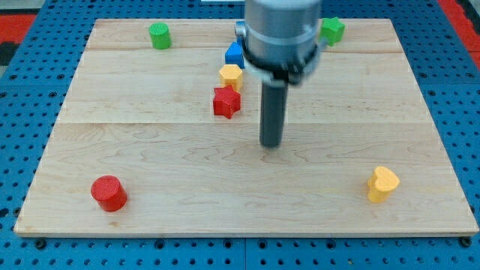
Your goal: Place the red circle close to the red star
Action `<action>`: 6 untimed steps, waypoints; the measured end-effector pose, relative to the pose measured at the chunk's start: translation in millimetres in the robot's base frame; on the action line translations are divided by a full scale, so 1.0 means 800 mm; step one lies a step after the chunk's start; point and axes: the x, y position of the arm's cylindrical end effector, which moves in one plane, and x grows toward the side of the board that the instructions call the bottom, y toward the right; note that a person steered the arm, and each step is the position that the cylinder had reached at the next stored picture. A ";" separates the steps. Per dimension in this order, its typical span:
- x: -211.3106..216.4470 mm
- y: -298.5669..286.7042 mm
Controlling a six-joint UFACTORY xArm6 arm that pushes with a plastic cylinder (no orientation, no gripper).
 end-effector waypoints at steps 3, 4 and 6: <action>0.119 -0.288; 0.093 -0.320; 0.027 -0.199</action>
